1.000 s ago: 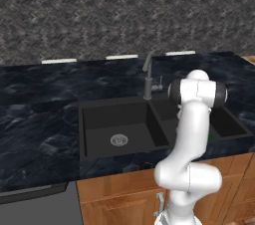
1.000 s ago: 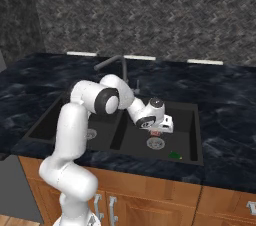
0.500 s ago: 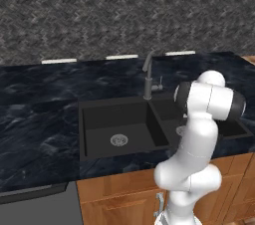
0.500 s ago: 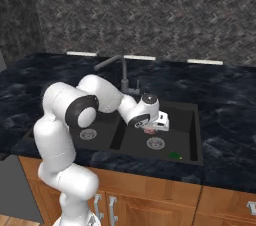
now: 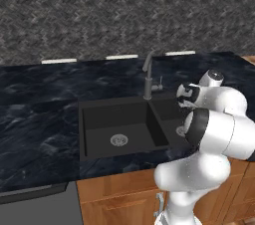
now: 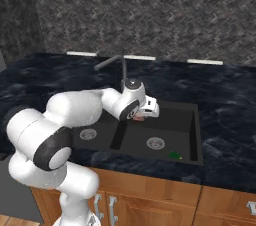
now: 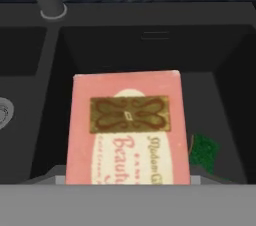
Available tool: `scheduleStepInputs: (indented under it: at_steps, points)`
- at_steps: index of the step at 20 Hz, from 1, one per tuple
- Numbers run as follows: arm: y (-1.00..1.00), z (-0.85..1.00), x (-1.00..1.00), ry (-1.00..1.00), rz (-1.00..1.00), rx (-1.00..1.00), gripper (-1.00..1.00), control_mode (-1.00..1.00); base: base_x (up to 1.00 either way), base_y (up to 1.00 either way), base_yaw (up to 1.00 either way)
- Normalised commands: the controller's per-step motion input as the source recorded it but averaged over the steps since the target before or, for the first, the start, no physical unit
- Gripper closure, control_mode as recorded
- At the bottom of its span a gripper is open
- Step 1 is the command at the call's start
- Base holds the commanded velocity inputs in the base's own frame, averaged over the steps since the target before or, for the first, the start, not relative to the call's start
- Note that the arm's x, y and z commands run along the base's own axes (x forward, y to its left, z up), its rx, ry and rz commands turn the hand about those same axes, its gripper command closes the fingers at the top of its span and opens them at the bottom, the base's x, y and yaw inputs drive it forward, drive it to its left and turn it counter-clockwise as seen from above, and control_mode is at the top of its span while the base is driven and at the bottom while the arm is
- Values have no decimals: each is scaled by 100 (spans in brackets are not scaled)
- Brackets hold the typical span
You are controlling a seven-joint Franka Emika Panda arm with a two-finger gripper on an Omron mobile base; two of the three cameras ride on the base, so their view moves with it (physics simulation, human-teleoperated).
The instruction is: Pick up the sponge and bar soap from the sink, and place them back in the cabinet, and close the cabinet doors.
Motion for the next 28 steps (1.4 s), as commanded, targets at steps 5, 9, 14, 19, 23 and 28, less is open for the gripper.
scheduleStepInputs:
  at_steps: [5,9,14,19,23,28]
  points:
    - [40,81,-58,-2,0,0,100,-100,0,0,0]
    - [55,73,-55,-2,0,0,100,-100,0,0,0]
    - [71,75,-40,0,0,0,100,-100,0,0,0]
    - [77,64,-43,-1,0,0,100,-100,0,0,0]
    - [81,47,-27,-1,0,0,100,-100,0,0,0]
    - [78,37,-12,-2,0,0,100,-100,0,0,0]
